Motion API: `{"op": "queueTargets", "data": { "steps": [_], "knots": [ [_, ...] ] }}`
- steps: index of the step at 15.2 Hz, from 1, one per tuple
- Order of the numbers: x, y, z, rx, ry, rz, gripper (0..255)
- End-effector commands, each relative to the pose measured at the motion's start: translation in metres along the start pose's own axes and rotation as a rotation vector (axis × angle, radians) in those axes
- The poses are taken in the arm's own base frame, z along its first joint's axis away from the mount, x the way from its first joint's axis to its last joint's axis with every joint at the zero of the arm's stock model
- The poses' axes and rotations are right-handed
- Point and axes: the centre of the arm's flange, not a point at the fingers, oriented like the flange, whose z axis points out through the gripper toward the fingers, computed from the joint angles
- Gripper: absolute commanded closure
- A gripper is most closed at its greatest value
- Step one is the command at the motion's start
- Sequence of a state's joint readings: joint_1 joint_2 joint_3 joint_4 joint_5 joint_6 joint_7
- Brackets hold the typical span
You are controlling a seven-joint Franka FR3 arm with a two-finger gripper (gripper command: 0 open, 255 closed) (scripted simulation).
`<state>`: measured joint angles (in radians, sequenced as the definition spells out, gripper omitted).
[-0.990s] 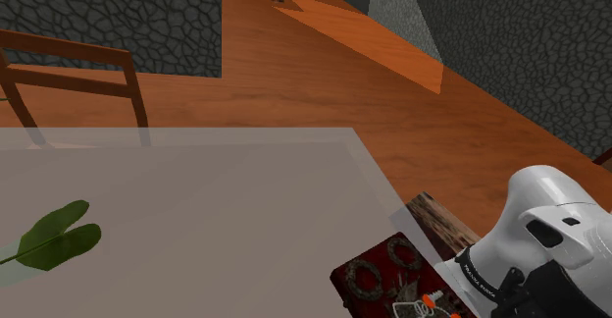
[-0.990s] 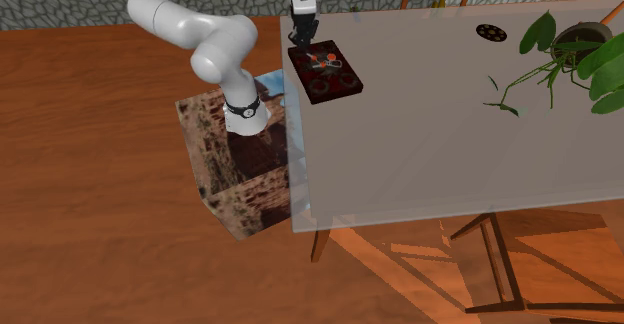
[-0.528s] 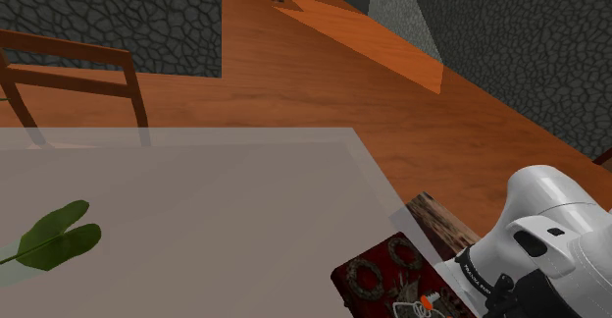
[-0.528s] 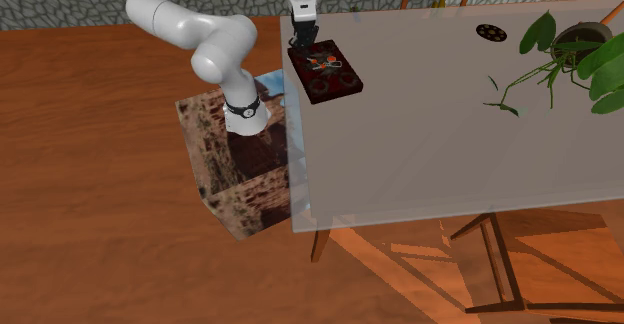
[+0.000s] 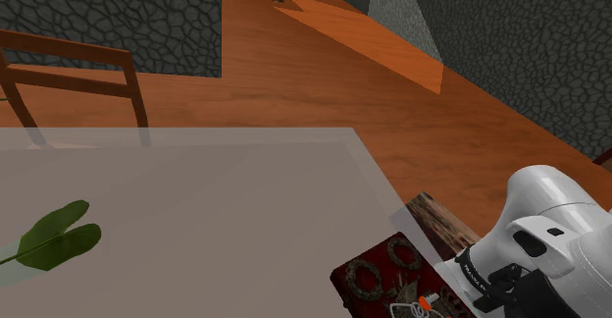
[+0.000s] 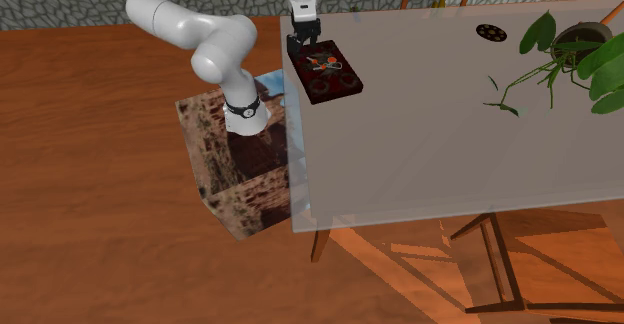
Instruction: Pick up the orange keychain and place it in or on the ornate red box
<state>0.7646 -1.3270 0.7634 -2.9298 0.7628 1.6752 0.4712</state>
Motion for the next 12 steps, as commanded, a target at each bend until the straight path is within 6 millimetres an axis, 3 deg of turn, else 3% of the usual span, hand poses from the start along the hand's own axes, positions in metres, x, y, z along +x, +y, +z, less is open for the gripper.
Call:
{"op": "queueTargets", "data": {
  "steps": [1, 5, 12],
  "knots": [
    [0.0, 0.0, 0.0, 0.0, 0.0, 0.0, 0],
    [0.0, 0.0, -0.05, 0.0, 0.0, 0.0, 0],
    [0.0, 0.0, -0.05, 0.0, 0.0, 0.0, 0]
  ]
}}
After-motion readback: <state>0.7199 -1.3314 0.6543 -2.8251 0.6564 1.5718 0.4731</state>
